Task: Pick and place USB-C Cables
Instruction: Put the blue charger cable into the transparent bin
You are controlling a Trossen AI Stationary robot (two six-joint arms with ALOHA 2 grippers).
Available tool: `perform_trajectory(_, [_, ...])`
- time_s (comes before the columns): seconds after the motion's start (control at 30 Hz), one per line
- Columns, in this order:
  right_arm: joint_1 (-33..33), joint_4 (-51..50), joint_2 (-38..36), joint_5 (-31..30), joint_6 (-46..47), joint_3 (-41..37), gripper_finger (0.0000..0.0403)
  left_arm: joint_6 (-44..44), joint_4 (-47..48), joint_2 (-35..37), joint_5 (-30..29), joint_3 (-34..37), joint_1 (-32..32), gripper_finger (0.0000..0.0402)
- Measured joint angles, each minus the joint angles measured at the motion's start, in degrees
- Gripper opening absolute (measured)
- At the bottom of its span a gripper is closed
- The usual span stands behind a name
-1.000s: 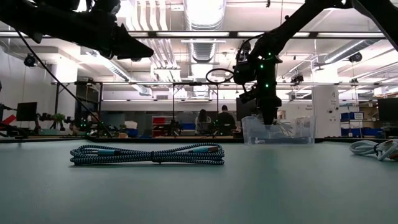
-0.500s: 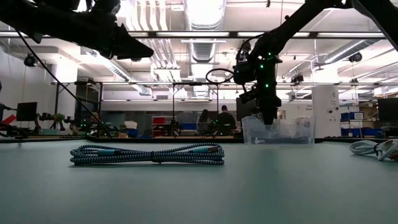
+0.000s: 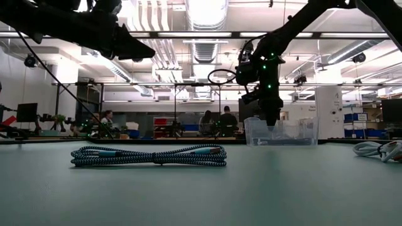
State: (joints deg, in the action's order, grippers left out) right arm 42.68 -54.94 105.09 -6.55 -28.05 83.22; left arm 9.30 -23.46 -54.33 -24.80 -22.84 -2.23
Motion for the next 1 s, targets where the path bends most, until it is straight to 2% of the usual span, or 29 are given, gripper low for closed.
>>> perform_trajectory(0.5, [-2.19, -1.98, -4.81, 0.57, 9.06, -0.02, 0.0074, -2.98, 0.07, 0.0, 0.02, 0.01, 0.0, 0.0169])
perform_trajectory(1.0, [-15.61, -1.0, -10.12, 0.56, 18.24, -0.03, 0.0068, -9.65, 0.1, 0.0, 0.52, 0.01, -0.62, 0.0169])
